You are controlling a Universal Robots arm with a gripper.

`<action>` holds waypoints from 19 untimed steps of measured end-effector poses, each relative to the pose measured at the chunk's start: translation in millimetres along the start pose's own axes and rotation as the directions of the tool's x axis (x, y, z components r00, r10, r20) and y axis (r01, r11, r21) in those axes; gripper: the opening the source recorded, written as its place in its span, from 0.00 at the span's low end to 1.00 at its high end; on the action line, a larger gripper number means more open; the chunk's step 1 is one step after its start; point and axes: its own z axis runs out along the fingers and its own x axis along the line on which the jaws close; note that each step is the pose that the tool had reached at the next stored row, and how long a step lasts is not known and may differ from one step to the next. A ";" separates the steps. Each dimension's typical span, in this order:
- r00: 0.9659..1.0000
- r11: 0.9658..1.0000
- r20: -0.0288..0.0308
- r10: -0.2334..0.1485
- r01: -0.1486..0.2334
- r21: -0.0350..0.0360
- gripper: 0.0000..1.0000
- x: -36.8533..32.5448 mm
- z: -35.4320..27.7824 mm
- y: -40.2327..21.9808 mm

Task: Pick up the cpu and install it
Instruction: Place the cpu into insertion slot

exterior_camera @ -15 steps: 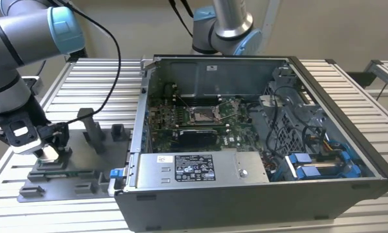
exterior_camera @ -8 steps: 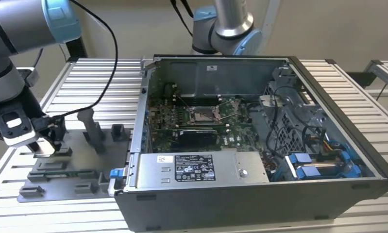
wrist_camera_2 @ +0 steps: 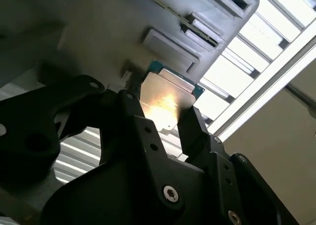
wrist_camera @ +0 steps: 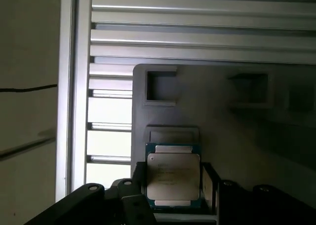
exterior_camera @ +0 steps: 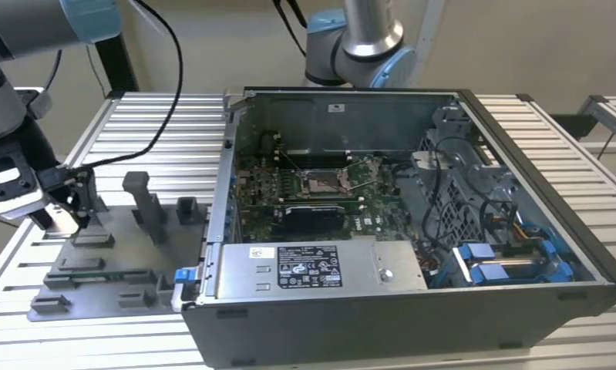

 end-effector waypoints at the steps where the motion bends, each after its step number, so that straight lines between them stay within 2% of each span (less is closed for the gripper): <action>1: 1.000 1.000 0.000 0.000 0.000 0.000 0.00 0.0 -4.5 0.2; 9: 1.000 1.000 -0.002 0.000 0.000 0.000 0.00 0.0 -40.9 1.9; 19: 1.000 1.000 -0.011 0.001 -0.001 0.000 0.00 0.0 -80.2 3.6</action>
